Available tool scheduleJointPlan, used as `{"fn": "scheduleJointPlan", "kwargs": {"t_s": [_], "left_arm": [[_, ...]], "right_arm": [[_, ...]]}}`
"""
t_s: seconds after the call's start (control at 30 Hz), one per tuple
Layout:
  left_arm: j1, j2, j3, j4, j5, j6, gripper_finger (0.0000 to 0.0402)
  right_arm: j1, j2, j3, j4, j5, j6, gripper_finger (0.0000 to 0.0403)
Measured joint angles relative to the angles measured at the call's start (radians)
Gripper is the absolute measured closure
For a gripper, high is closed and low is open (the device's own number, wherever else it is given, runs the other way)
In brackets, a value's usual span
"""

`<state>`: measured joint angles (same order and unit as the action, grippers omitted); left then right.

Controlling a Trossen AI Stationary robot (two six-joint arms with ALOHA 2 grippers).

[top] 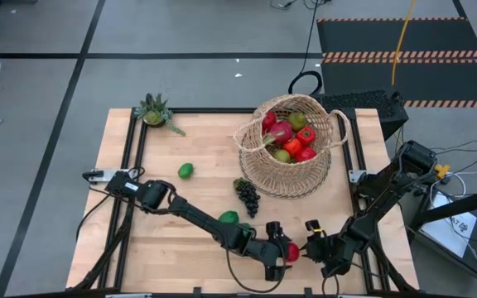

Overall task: Build produce basket
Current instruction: Put the red tomato into the brown basket

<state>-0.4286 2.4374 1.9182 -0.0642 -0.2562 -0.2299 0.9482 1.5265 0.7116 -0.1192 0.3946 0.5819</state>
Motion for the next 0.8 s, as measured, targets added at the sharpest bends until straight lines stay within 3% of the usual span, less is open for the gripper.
{"fn": "scheduleJointPlan", "kwargs": {"t_s": [0.8], "left_arm": [[0.014, 0.063, -0.001, 0.033, 0.021, 0.026, 0.0007]], "right_arm": [[0.0, 0.0, -0.006, 0.003, -0.003, 0.005, 0.0326]]}}
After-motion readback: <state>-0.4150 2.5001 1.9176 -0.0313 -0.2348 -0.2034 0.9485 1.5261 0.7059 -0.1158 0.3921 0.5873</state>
